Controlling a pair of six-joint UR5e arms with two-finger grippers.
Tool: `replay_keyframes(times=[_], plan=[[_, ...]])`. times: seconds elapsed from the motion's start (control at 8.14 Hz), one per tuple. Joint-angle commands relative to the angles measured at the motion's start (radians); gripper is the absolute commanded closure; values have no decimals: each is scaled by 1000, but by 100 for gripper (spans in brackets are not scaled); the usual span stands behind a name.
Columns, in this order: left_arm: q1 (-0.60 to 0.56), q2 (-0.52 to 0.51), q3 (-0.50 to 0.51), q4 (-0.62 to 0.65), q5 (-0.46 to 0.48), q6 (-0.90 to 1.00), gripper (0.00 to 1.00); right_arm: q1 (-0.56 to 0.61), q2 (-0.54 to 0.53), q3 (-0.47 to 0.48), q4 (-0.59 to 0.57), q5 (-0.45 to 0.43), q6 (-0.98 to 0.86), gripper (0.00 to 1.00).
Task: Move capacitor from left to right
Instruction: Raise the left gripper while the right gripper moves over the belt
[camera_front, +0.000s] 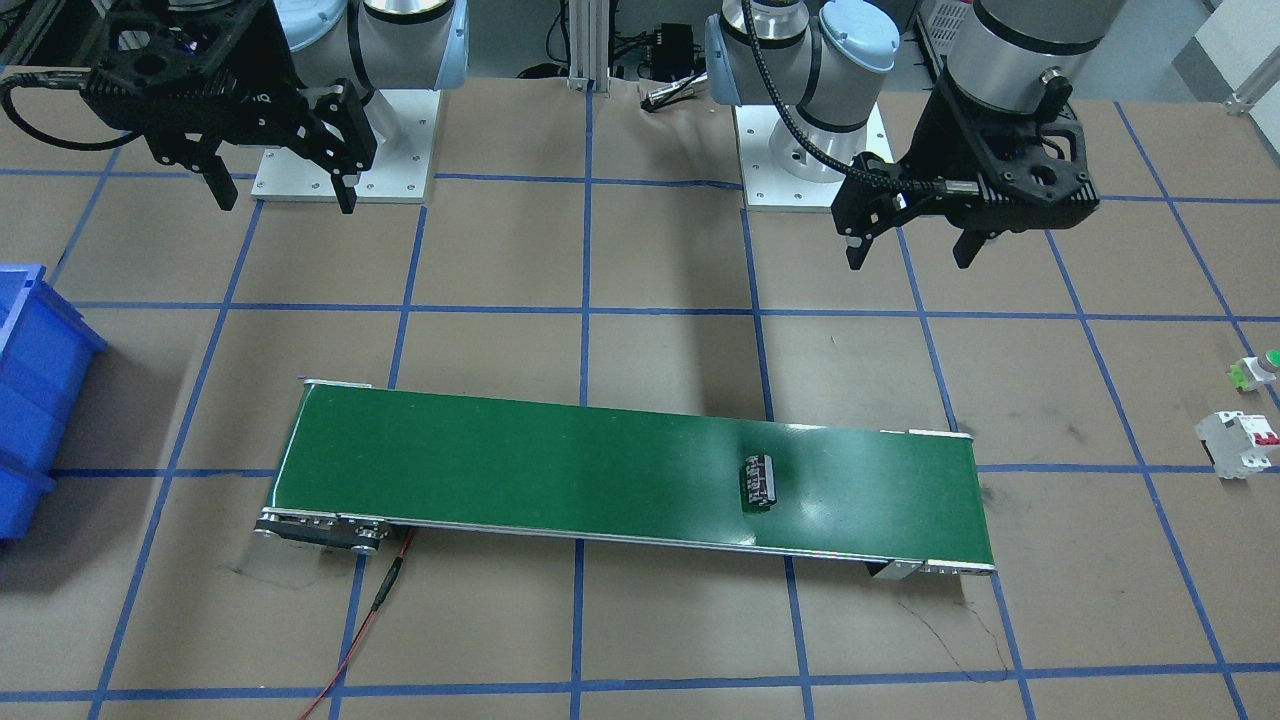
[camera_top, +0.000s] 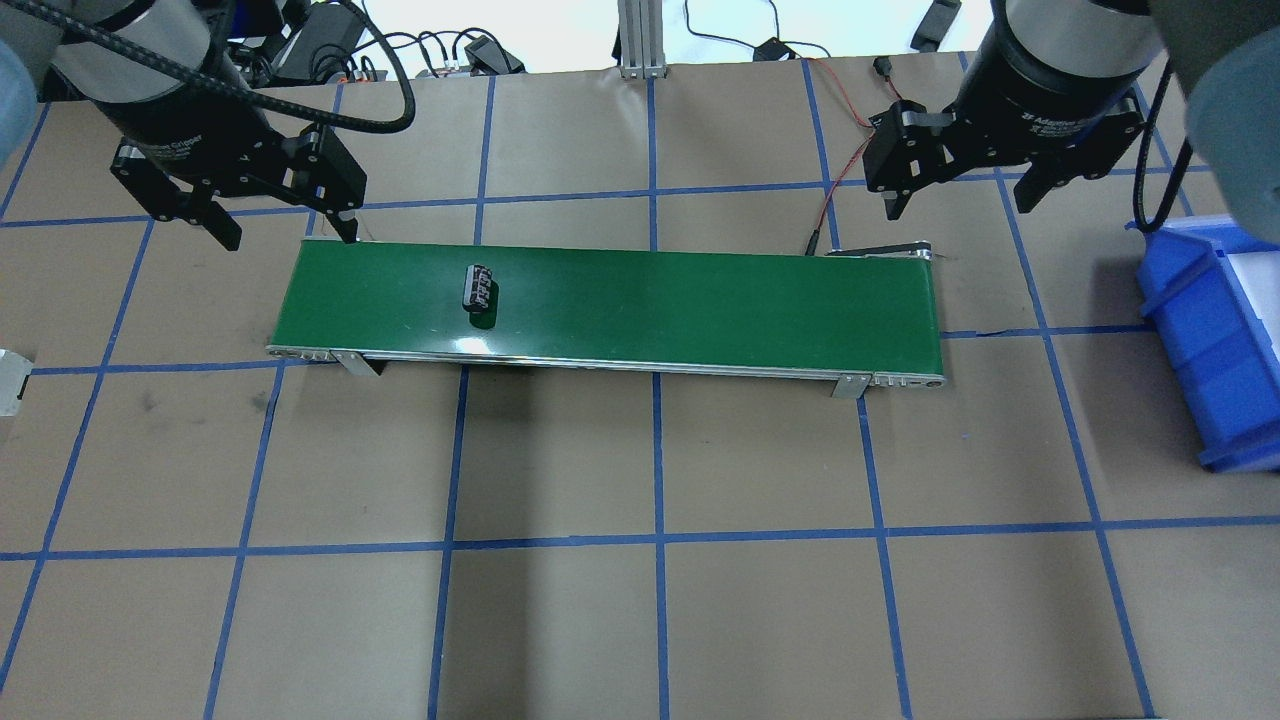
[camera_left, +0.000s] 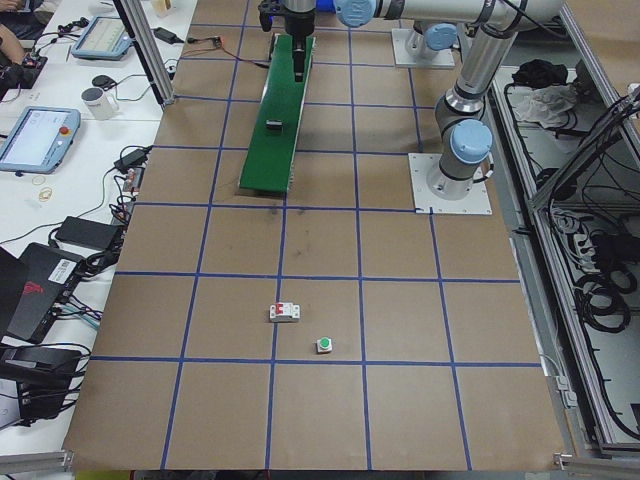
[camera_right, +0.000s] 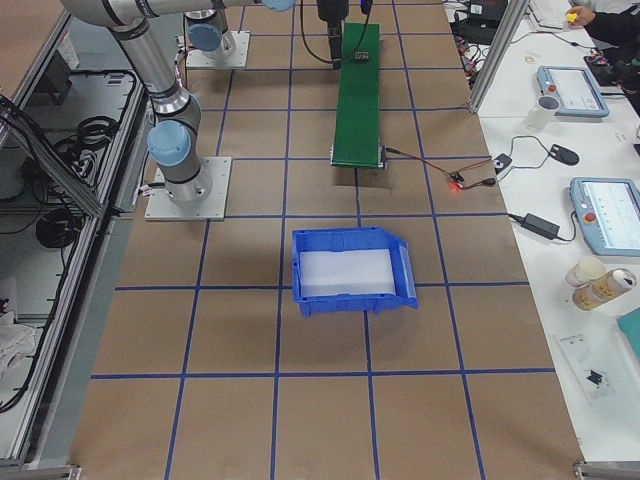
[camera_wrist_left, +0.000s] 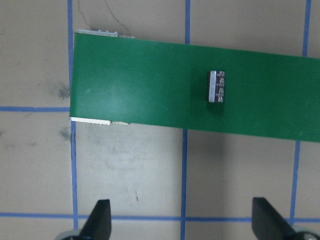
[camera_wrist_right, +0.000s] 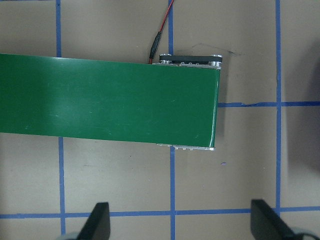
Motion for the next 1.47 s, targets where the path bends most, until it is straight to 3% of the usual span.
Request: replay_keyframes(times=[0.0, 0.12, 0.25, 0.37, 0.74, 0.86, 1.11, 1.35], plan=[[-3, 6, -3, 161, -16, 5, 0, 2, 2, 3, 0, -3, -3, 0], [-1, 14, 7, 29, -12, 7, 0, 2, 3, 4, 0, -3, -3, 0], [-1, 15, 7, -15, -15, 7, 0, 0, 8, 6, 0, -2, -2, 0], [-1, 15, 7, -16, -16, 7, 0, 0, 18, 9, 0, -3, -3, 0], [-1, 12, 5, -19, -18, 8, 0, -3, 184, 15, -44, 0, 10, 0], [-1, 12, 5, -20, -18, 8, 0, -3, 224, 15, -169, -2, 10, 0], [-1, 12, 5, -20, -18, 8, 0, -3, 325, 50, -222, -5, 6, 0], [-1, 12, 4, -20, -18, 8, 0, -1, 385, 79, -378, -2, 10, 0]])
